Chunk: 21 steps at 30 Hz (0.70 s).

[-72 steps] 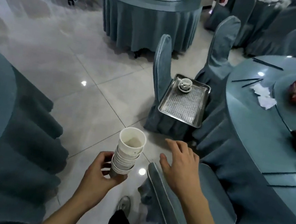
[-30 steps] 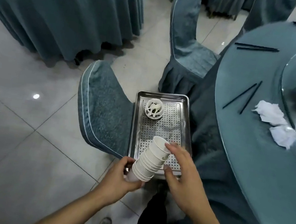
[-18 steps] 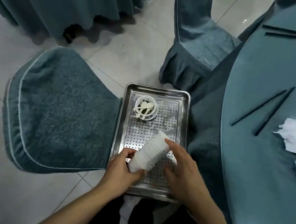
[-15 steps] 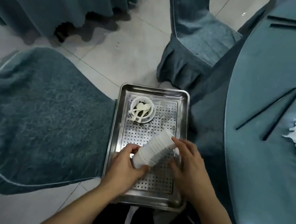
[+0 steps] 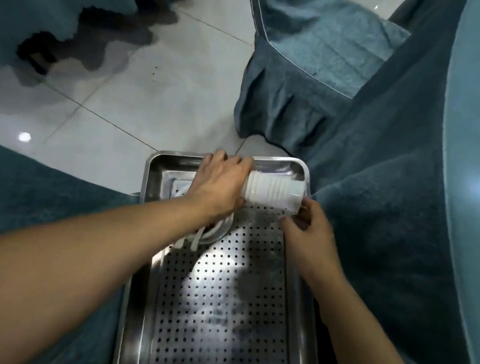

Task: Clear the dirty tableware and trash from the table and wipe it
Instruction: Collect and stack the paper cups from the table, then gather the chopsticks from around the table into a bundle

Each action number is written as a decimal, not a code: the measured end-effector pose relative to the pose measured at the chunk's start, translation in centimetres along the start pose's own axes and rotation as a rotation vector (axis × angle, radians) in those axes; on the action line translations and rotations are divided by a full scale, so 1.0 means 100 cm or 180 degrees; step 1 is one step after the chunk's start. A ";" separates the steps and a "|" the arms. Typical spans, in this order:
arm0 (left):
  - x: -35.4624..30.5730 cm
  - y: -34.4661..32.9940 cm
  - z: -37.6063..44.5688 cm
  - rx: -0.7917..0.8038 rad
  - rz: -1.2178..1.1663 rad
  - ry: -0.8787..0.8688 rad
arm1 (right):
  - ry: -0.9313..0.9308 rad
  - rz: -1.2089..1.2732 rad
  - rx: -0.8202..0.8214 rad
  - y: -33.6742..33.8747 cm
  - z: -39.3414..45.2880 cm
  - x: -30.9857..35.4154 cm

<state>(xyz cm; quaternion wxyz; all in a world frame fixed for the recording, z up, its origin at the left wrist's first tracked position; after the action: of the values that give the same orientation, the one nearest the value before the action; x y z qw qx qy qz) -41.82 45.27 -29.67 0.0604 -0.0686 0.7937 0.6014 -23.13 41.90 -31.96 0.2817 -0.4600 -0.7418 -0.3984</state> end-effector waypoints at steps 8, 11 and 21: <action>0.006 -0.058 0.060 0.0277 0.0677 -0.0005 | -0.0177 0.0057 -0.0172 -0.022 0.066 -0.034; 0.009 -0.070 0.060 0.0385 0.0710 0.0097 | -0.0158 0.0099 -0.0123 -0.026 0.070 -0.037; -0.011 -0.019 0.014 0.0208 0.0282 -0.0153 | 0.0628 -0.1878 -0.0118 -0.014 0.017 0.016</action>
<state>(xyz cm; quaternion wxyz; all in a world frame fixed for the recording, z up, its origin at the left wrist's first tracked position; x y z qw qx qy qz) -40.35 46.10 -31.68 0.0550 -0.0169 0.8135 0.5787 -25.18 43.68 -32.04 0.2161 -0.1890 -0.8050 -0.5191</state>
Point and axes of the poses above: each hand's wrist, its own z-axis towards the middle knuckle, its own y-axis out of the back of the hand, x = y × z, the point moved 9 cm from there along z, towards the middle knuckle, and after that the axes turned 2 degrees about -y, right-handed, at the moved point
